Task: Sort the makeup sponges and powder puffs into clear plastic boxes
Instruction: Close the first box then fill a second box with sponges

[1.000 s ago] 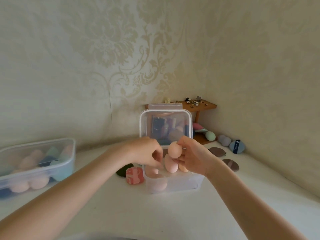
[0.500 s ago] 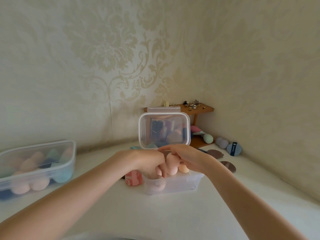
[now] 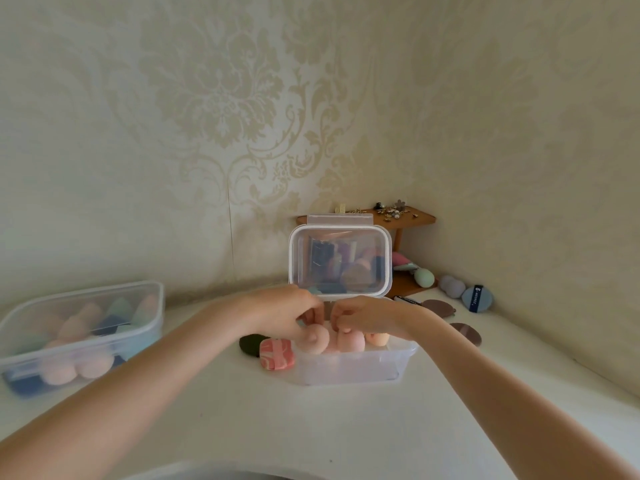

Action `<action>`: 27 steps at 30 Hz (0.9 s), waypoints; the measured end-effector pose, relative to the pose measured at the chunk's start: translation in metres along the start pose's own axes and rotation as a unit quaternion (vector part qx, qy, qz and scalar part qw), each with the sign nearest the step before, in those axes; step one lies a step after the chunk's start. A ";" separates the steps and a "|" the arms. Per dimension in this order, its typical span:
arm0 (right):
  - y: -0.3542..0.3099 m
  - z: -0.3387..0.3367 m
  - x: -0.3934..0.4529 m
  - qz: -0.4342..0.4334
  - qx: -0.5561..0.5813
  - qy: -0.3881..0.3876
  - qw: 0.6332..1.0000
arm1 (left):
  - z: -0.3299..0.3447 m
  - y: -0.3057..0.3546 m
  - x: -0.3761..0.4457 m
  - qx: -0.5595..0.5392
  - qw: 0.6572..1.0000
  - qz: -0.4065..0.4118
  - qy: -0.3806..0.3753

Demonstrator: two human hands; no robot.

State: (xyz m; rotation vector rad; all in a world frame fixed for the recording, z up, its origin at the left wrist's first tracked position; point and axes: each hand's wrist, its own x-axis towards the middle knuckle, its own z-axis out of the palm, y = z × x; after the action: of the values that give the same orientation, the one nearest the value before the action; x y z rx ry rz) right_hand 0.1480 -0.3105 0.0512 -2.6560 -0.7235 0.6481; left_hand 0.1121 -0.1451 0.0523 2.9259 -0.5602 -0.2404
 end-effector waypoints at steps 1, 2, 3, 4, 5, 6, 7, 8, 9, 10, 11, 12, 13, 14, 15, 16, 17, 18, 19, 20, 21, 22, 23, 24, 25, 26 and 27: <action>0.001 0.001 -0.001 -0.002 0.004 0.006 1.000 | 0.001 -0.001 0.001 0.014 1.000 -0.003 0.003; 0.003 0.001 -0.002 -0.005 0.011 0.011 1.000 | 0.002 0.000 0.002 0.021 1.000 -0.005 0.009; 0.006 0.001 -0.002 -0.006 0.022 0.015 1.000 | 0.003 0.001 0.004 0.018 1.000 -0.007 0.018; 0.008 0.001 -0.002 -0.006 0.034 0.016 0.999 | 0.003 0.002 0.005 0.009 0.999 -0.007 0.030; 0.010 0.002 -0.001 -0.006 0.046 0.016 0.999 | 0.003 0.003 0.006 0.001 0.999 -0.006 0.044; 0.010 0.002 -0.001 -0.004 0.057 0.018 0.998 | 0.002 0.003 0.007 0.000 0.998 -0.007 0.056; 0.010 0.002 0.000 0.000 0.070 0.026 0.997 | 0.002 0.004 0.008 0.005 0.998 -0.009 0.066; 0.010 0.002 0.001 0.004 0.084 0.038 0.996 | 0.002 0.005 0.009 0.012 0.997 -0.011 0.076; 0.010 0.003 0.002 0.008 0.096 0.052 0.994 | 0.003 0.005 0.010 0.022 0.996 -0.013 0.085; 0.011 0.004 0.003 0.012 0.104 0.062 0.993 | 0.004 0.006 0.011 0.035 0.995 -0.016 0.093; 0.011 0.004 0.003 0.015 0.107 0.066 0.992 | 0.006 0.006 0.013 0.050 0.994 -0.021 0.096; 0.010 0.005 0.002 0.016 0.112 0.065 0.992 | 0.007 0.008 0.013 0.064 0.993 -0.027 0.093; 0.010 0.005 0.001 0.017 0.117 0.060 0.991 | 0.008 0.010 0.014 0.071 0.993 -0.033 0.088; 0.008 0.005 0.000 0.021 0.118 0.054 0.991 | 0.008 0.012 0.013 0.073 0.993 -0.041 0.079; 0.007 0.003 -0.001 0.028 0.111 0.047 0.992 | 0.008 0.014 0.014 0.074 0.994 -0.046 0.069; 0.005 0.002 -0.002 0.038 0.097 0.038 0.994 | 0.007 0.016 0.014 0.081 0.994 -0.050 0.058; 0.003 0.000 -0.004 0.051 0.084 0.028 0.995 | 0.007 0.017 0.015 0.092 0.993 -0.052 0.047; 0.001 -0.001 -0.006 0.064 0.077 0.015 0.995 | 0.007 0.017 0.016 0.103 0.993 -0.051 0.037; 0.001 0.000 -0.006 0.068 0.077 0.005 0.995 | 0.007 0.015 0.017 0.110 0.992 -0.048 0.031; 0.002 0.000 -0.005 0.064 0.080 0.001 0.995 | 0.008 0.014 0.017 0.109 0.993 -0.046 0.030; 0.003 0.001 -0.005 0.059 0.085 -0.001 0.995 | 0.009 0.013 0.018 0.101 0.993 -0.047 0.033; 0.004 0.001 -0.005 0.059 0.092 0.001 0.994 | 0.010 0.011 0.017 0.092 0.994 -0.047 0.042; 0.006 0.002 -0.004 0.068 0.101 0.010 0.993 | 0.011 0.010 0.017 0.083 0.994 -0.046 0.055; 0.008 0.001 0.000 0.083 0.113 0.025 0.990 | 0.012 0.009 0.017 0.075 0.994 -0.041 0.073; 0.011 0.001 0.005 0.100 0.125 0.042 0.986 | 0.013 0.007 0.017 0.065 0.993 -0.034 0.090; 0.012 0.001 0.009 0.114 0.133 0.055 0.983 | 0.014 0.006 0.018 0.053 0.993 -0.025 0.103; 0.012 0.001 0.013 0.126 0.135 0.065 0.981 | 0.014 0.004 0.019 0.042 0.993 -0.015 0.112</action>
State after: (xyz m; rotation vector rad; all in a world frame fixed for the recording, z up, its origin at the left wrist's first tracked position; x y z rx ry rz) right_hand 0.1622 -0.3131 0.0409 -2.5245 -0.2434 0.5807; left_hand 0.1254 -0.1580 0.0369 2.9892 -0.5034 0.1103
